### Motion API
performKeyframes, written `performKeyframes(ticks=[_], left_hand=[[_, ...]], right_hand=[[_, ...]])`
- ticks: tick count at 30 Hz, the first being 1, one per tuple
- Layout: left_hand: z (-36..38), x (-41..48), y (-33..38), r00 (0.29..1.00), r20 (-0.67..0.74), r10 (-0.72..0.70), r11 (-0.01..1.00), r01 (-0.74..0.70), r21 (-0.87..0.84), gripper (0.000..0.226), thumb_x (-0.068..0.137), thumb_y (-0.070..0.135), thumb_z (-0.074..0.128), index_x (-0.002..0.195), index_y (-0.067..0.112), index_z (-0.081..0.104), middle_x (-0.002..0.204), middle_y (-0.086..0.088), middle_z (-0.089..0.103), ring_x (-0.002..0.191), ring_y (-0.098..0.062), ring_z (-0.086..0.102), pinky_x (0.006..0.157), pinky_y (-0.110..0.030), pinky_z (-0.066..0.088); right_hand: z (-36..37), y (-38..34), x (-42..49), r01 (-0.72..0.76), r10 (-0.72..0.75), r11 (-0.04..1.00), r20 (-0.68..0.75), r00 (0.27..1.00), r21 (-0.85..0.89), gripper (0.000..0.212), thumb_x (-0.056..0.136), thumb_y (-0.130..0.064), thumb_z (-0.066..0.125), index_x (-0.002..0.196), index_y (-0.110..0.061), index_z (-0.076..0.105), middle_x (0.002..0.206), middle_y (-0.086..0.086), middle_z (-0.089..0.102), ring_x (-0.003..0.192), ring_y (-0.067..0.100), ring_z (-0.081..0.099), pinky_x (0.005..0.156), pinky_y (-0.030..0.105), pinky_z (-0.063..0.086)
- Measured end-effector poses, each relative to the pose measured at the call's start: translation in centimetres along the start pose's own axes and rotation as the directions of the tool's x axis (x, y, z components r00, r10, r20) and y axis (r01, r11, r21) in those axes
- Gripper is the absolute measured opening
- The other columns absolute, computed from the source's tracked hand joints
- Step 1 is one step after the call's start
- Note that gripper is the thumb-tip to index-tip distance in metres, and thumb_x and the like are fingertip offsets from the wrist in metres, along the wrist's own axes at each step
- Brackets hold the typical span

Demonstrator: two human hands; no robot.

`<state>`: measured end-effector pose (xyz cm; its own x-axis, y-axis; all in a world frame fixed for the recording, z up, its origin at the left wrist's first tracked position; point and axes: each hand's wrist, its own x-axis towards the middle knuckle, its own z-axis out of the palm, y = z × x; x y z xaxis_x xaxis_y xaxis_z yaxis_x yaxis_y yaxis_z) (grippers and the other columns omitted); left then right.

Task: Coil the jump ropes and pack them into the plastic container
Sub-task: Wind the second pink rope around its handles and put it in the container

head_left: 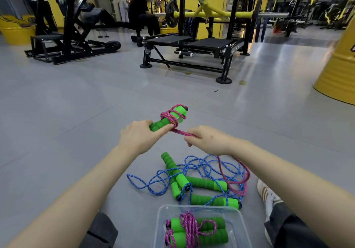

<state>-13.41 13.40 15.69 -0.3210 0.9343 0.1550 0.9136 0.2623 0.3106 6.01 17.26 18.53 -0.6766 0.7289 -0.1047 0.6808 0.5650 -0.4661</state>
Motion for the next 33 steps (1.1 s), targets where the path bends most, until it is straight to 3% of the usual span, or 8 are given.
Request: performKeyframes(ticks=[4,9,12,17,22,27,31,33], left_hand=[[0.0,0.3,-0.7,0.994,0.099,-0.053,0.986,0.068,-0.155,0.074,0.07,0.087,0.034,0.071,0.017,0.059,0.07,-0.005,0.067,0.063,-0.022,0.063,0.061,-0.026,0.046],[0.9,0.0,-0.1,0.999,0.041,-0.031,0.99,0.026,0.137,0.071,0.072,0.086,0.031,0.07,0.018,0.053,0.068,-0.001,0.058,0.075,-0.025,0.058,0.058,-0.027,0.037],[0.6,-0.1,-0.7,0.997,0.071,0.018,0.967,-0.035,0.254,0.069,0.07,0.087,0.033,0.071,0.02,0.05,0.067,0.001,0.054,0.074,-0.024,0.055,0.059,-0.027,0.036],[-0.4,-0.7,-1.2,0.947,0.161,0.278,0.889,-0.317,0.331,0.077,0.058,0.095,0.036,0.075,0.021,0.049,0.061,0.005,0.052,0.066,-0.021,0.052,0.055,-0.028,0.033],[0.6,-1.4,1.5,0.811,0.107,0.576,0.735,-0.57,0.366,0.094,0.046,0.096,0.015,0.086,0.02,0.053,0.071,0.002,0.059,0.064,-0.022,0.053,0.054,-0.028,0.031],[0.0,-1.8,2.0,0.703,-0.032,0.71,0.697,-0.696,0.17,0.093,0.058,0.095,0.014,0.1,0.027,0.061,0.077,0.003,0.062,0.066,-0.022,0.058,0.055,-0.03,0.042],[0.4,-2.6,2.5,0.663,-0.11,0.741,0.666,-0.746,-0.014,0.081,0.068,0.089,0.027,0.096,0.023,0.064,0.075,0.003,0.064,0.066,-0.019,0.057,0.056,-0.031,0.044],[0.6,-2.7,2.8,0.674,-0.122,0.728,0.671,-0.738,-0.07,0.073,0.069,0.084,0.037,0.097,0.023,0.065,0.076,0.004,0.065,0.067,-0.016,0.057,0.058,-0.029,0.042]], right_hand=[[0.2,0.8,-0.3,-0.051,0.097,0.946,-0.13,0.987,0.32,0.013,0.096,-0.022,0.042,0.099,-0.016,0.053,0.06,0.002,0.039,0.047,0.015,0.036,0.043,0.023,0.036],[0.3,-0.1,-0.2,-0.114,0.088,0.972,0.13,0.987,0.204,0.015,0.095,-0.022,0.042,0.091,-0.012,0.053,0.066,0.001,0.042,0.051,0.013,0.039,0.044,0.02,0.04],[-1.5,0.0,-0.7,-0.058,0.039,0.991,0.158,0.987,0.117,0.019,0.095,-0.026,0.045,0.088,-0.014,0.058,0.065,-0.001,0.039,0.048,0.013,0.04,0.044,0.018,0.041],[-3.3,1.7,-1.0,0.011,-0.019,0.97,0.027,0.999,0.244,0.026,0.093,-0.036,0.051,0.084,-0.018,0.067,0.055,-0.009,0.027,0.045,0.008,0.026,0.044,0.017,0.03],[-2.7,2.2,-0.5,0.144,-0.136,0.939,-0.046,0.99,0.313,0.021,0.091,-0.03,0.056,0.075,-0.019,0.063,0.05,-0.011,0.037,0.046,0.004,0.03,0.047,0.015,0.029],[-1.8,3.8,-0.3,0.105,-0.081,0.739,-0.067,0.994,0.665,0.019,0.081,-0.029,0.064,0.079,-0.011,0.061,0.055,-0.007,0.045,0.048,0.008,0.033,0.047,0.02,0.027],[-0.7,5.0,0.1,0.0,0.046,0.625,-0.036,0.998,0.781,0.029,0.081,-0.043,0.057,0.07,-0.016,0.06,0.058,0.0,0.044,0.048,0.011,0.038,0.05,0.025,0.031],[-0.1,5.5,0.2,-0.089,0.095,0.416,0.054,0.994,0.905,0.033,0.087,-0.041,0.051,0.068,-0.015,0.058,0.058,-0.001,0.055,0.047,0.011,0.05,0.05,0.023,0.042]])
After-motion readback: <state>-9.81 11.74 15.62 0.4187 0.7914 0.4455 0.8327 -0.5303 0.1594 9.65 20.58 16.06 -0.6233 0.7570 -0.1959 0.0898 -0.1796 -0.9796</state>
